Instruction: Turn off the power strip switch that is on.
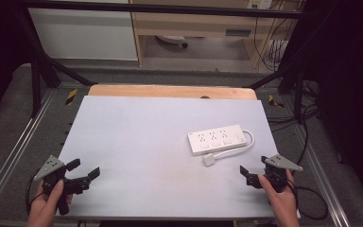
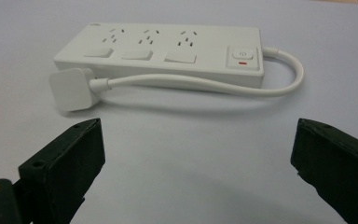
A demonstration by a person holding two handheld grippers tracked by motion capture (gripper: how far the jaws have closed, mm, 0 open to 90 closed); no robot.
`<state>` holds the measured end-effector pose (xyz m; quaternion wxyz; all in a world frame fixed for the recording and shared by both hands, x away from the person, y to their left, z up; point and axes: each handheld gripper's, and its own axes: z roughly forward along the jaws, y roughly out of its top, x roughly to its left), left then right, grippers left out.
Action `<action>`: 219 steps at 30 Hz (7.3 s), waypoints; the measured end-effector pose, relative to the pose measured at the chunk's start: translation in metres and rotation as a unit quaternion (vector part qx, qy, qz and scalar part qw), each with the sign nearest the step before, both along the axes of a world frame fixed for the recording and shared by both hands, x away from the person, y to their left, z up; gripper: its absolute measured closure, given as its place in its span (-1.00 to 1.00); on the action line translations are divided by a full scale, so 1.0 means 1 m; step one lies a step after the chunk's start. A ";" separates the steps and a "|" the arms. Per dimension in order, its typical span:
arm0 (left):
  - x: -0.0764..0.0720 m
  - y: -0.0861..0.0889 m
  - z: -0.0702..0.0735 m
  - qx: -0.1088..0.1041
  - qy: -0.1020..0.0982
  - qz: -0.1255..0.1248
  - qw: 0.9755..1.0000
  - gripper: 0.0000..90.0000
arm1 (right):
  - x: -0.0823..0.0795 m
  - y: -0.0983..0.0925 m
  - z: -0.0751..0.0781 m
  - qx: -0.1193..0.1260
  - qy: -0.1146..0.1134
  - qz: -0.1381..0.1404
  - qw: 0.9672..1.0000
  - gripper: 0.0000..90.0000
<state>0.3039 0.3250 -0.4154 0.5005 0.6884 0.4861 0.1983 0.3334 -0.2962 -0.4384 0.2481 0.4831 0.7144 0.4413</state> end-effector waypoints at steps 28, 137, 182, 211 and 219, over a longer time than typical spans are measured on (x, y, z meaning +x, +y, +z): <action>0.000 -0.001 0.000 0.006 0.000 -0.008 1.000 -0.85 | -0.008 0.002 0.043 0.032 -0.058 -0.011 0.998 -0.55; 0.001 -0.005 -0.003 0.018 0.011 -0.020 1.000 -0.85 | 0.087 0.032 0.089 -0.054 -0.037 0.021 0.998 1.00; 0.001 -0.004 -0.003 0.018 0.010 -0.021 1.000 -0.85 | 0.106 0.042 0.056 -0.057 0.007 0.020 0.998 1.00; 0.001 -0.003 -0.002 0.019 0.009 -0.019 1.000 -0.86 | 0.106 0.045 0.037 -0.051 0.020 0.018 0.998 1.00; 0.001 -0.004 -0.003 0.019 0.011 -0.018 1.000 -0.86 | 0.106 0.045 0.033 -0.051 0.024 0.017 0.998 1.00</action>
